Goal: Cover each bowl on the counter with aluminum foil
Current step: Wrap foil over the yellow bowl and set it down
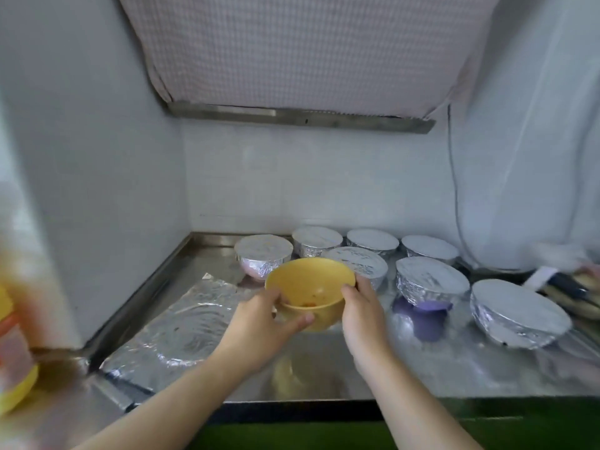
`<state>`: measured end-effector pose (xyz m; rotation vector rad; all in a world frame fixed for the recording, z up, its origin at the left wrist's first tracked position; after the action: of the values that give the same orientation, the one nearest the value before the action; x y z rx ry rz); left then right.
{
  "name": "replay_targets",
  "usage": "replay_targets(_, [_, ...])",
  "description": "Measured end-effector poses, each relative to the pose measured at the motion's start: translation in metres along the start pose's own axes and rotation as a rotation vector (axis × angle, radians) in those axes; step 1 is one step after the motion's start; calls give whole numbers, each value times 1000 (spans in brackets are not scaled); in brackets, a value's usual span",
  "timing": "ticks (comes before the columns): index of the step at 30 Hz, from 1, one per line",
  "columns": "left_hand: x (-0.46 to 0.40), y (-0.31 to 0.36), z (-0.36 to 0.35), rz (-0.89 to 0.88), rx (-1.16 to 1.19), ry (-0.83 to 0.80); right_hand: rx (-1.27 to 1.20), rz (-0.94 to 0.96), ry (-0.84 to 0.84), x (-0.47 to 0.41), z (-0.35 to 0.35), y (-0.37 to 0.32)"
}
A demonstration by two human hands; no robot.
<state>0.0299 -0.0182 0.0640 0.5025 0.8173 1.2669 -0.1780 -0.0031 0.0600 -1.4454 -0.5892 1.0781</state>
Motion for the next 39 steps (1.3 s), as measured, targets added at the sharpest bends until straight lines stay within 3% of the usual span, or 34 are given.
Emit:
replay_targets(7, [34,-11,-56,-20,-21,-79,29,-111,-7,33,39,52])
replay_targets(12, [43,-14,-63,-59,199,-235,33,-174,-12,38,48,65])
replay_targets(15, [44,-19,-47,-44,288,-234,72,-178,-3,39,53,64])
replay_targets(19, [34,-45,-5,8,109,-55,208,-40,83,39,64,35])
replay_targets(23, [22,-87,34,139,-151,35,508,305,67,52,39,-21])
replay_targets(25, [18,-110,42,209,-237,8,602,533,1,66,9,-46])
replay_targets(27, [17,-132,43,269,-326,-38,613,619,-139,77,-24,-58])
replay_targets(32, [24,-166,42,395,-406,-122,687,389,-632,96,-112,-16])
replay_targets(36, [19,-178,65,429,-506,-59,703,154,-769,96,-156,27])
replay_targets(39, [16,-193,83,515,-537,-30,708,126,-802,99,-174,40])
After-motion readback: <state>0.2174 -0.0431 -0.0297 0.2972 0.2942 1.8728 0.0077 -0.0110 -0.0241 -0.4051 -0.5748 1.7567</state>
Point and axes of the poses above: each hand's wrist, its own x-axis away from the middle knuckle, its own z-axis out of the back of the hand, y = z × x, the point moved 9 cm from there along -x, towards the middle knuckle, and after that the axes turned 4 degrees about z, right-handed, at the moved point
